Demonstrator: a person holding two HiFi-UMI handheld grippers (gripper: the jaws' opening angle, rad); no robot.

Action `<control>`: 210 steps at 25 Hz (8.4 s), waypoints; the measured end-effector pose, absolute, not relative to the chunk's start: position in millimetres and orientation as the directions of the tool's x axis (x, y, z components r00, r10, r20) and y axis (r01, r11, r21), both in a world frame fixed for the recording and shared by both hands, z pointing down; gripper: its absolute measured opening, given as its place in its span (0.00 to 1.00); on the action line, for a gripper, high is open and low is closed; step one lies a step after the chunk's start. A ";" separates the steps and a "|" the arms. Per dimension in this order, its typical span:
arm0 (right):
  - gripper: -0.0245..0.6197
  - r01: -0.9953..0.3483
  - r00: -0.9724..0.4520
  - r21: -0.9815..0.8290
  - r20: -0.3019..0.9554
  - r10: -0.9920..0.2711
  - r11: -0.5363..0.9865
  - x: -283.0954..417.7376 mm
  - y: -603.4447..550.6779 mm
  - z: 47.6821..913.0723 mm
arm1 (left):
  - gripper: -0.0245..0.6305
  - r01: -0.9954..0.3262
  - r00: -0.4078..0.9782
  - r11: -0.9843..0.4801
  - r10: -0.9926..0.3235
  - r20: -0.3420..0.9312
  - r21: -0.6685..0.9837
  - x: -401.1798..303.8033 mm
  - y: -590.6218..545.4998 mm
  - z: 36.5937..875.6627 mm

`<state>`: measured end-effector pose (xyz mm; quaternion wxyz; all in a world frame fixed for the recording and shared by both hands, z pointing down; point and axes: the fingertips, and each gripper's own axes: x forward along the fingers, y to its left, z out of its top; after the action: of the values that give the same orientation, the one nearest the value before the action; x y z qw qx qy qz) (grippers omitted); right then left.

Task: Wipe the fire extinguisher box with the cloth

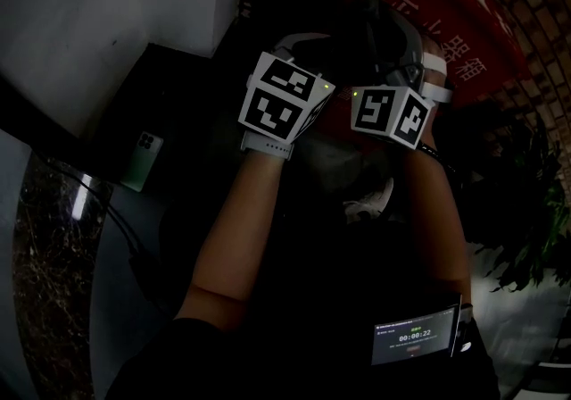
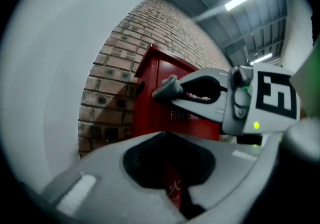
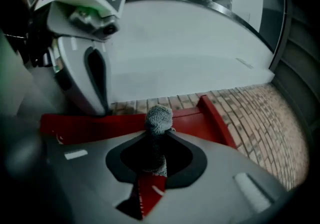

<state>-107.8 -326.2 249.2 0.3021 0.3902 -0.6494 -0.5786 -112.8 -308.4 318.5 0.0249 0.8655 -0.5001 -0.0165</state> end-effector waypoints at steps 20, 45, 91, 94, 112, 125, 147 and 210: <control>0.14 -0.153 -0.506 0.945 0.177 -0.844 0.290 -102.6 -329.4 446.4 | 0.04 -0.917 0.393 -0.396 -0.878 0.274 0.049 -110.8 -323.0 447.1; 0.14 0.033 -0.515 0.866 0.443 -0.734 0.499 -124.0 -321.2 619.5 | 0.04 -0.948 0.314 -0.263 -0.691 0.651 0.177 -122.6 -320.5 616.8; 0.14 -0.172 -0.739 0.809 0.271 -0.616 0.562 -20.9 -280.4 109.2 | 0.04 -0.793 0.595 -0.555 -0.794 -0.124 -0.252 -61.1 -251.1 120.2; 0.14 -0.166 -0.717 0.769 0.336 -0.611 0.617 -43.7 -324.9 71.7 | 0.04 -0.816 0.557 -0.508 -0.818 -0.142 -0.276 -82.3 -266.6 86.7; 0.14 -0.088 -0.586 0.450 0.698 -0.411 0.889 -128.7 -496.5 105.1 | 0.04 -0.838 0.487 -0.477 -0.873 0.033 -0.263 -162.1 -395.6 68.0; 0.12 -0.077 -0.613 0.324 0.731 -0.301 0.943 -130.9 -472.0 128.1 | 0.04 -0.825 0.485 -0.484 -0.871 0.076 -0.290 -155.7 -395.4 89.3; 0.12 0.191 -0.605 0.311 0.784 -0.138 0.931 -129.9 -324.0 129.8 | 0.04 -0.849 0.454 -0.450 -0.889 0.054 -0.278 -132.2 -347.7 62.9; 0.12 0.046 -0.558 0.237 0.812 -0.171 0.970 -52.6 -338.6 124.7 | 0.04 -0.748 0.491 -0.540 -0.841 0.227 -0.385 -76.9 -347.6 53.7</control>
<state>-52.6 -338.6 124.7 0.4685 0.0356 -0.8750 -0.1162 -76.9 -347.6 53.7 -0.1180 0.8552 -0.4647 0.1968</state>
